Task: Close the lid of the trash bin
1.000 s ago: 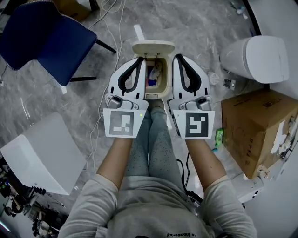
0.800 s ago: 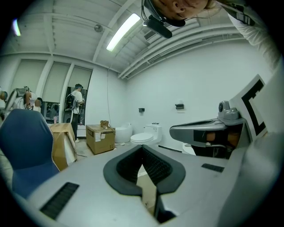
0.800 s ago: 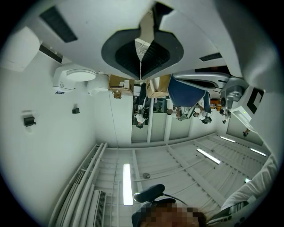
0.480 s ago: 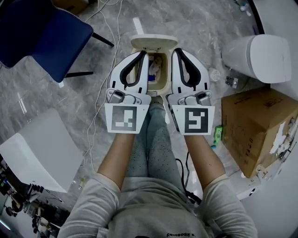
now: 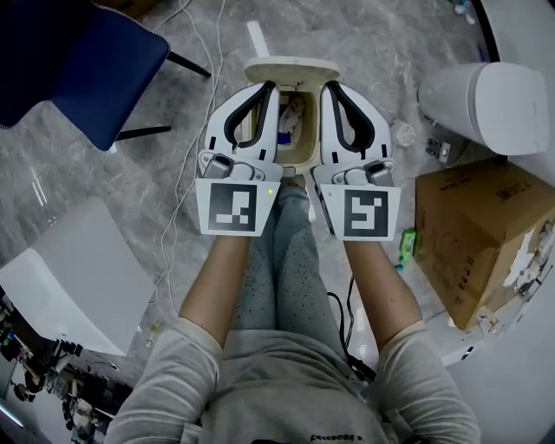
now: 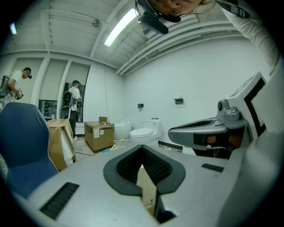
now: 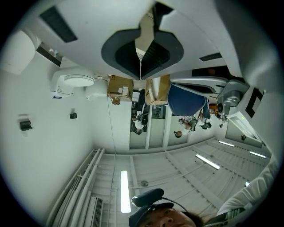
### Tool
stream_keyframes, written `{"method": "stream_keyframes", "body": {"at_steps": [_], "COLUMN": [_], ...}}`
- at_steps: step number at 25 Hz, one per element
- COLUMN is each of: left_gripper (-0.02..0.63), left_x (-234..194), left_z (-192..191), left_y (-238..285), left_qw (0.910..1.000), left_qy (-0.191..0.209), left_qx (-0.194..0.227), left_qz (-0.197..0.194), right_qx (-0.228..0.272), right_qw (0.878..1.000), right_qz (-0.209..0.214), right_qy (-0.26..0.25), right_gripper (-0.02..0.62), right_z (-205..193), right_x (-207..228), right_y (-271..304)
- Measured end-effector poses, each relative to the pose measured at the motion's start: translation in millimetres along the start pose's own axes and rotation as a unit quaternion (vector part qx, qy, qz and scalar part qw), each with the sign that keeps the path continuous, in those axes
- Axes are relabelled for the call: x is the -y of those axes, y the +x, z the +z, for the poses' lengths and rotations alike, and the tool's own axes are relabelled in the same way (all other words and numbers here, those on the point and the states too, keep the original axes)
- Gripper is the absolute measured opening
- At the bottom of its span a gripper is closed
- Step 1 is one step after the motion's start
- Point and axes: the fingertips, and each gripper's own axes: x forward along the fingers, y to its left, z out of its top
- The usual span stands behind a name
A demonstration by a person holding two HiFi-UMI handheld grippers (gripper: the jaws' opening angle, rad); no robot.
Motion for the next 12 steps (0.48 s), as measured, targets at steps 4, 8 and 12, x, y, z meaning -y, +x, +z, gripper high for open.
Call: {"method": "stream_keyframes", "body": {"at_steps": [4, 8, 12], "left_gripper": [0.02, 0.02, 0.02], "left_x": [-5.1, -6.1, -4.4], "left_z": [-8.8, -14.6, -17.3], "left_y": [9.9, 21.2, 31.0], "left_qw": [1.0, 0.9999, 0.9991], "left_qy": [0.005, 0.01, 0.034], "left_qx": [-0.003, -0.004, -0.008], "left_qz": [-0.005, -0.011, -0.024], "right_qx": [-0.004, -0.013, -0.02], "right_qw": [1.0, 1.0, 1.0], "right_qz": [-0.001, 0.001, 0.003], "right_qy": [-0.002, -0.008, -0.009], "right_gripper": [0.034, 0.034, 0.034], "right_z": [-9.5, -19.8, -27.3], "right_x": [2.4, 8.8, 15.3], "right_y": [10.8, 18.6, 24.6]}}
